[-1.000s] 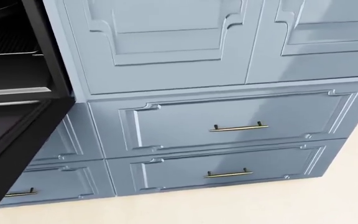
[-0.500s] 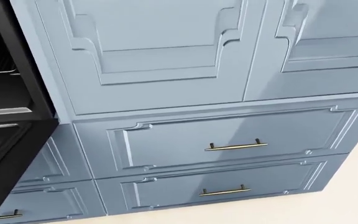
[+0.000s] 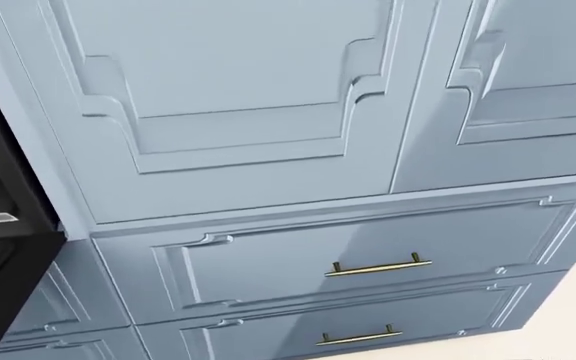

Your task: Close the oven door.

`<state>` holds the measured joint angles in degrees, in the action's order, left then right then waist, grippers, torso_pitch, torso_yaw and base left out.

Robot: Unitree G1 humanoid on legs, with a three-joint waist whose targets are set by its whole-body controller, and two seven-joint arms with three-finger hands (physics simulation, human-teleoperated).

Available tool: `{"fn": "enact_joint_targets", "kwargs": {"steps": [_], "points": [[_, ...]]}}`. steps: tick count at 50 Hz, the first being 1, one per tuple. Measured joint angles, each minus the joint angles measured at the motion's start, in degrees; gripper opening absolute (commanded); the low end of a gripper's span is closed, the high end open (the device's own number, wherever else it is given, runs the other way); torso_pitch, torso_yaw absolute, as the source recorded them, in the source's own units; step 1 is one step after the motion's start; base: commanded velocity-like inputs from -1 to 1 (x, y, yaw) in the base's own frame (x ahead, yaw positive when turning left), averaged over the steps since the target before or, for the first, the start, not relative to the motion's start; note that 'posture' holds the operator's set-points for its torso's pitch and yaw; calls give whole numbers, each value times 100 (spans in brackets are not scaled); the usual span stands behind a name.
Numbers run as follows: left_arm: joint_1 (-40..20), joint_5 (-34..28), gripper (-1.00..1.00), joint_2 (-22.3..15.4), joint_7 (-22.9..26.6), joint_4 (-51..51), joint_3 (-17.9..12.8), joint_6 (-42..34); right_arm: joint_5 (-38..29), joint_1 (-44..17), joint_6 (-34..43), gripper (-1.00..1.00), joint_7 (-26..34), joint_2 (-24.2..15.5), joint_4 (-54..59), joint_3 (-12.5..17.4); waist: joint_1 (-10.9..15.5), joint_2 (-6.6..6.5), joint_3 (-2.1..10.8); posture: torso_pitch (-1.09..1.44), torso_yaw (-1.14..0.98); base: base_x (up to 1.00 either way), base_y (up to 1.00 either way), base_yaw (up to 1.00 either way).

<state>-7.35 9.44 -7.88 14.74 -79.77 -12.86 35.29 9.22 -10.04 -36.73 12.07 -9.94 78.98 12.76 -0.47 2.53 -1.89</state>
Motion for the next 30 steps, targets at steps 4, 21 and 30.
{"fn": "enact_joint_targets", "kwargs": {"steps": [4,21,30], "points": [[-4,-22,100,-48,44,18,-8,9,42,-29,-35,100,-1,29,20,47,-38,-33,-3,0,0,4,0,0],[323,-235,100,-95,93,-48,-425,-307,-655,226,-241,100,-852,-23,47,110,10,-155,103,0,0,0,0,0],[336,-347,100,-11,70,-6,-459,-314,-772,426,-258,100,-917,-14,196,78,119,-298,-17,0,0,0,0,57]]}}
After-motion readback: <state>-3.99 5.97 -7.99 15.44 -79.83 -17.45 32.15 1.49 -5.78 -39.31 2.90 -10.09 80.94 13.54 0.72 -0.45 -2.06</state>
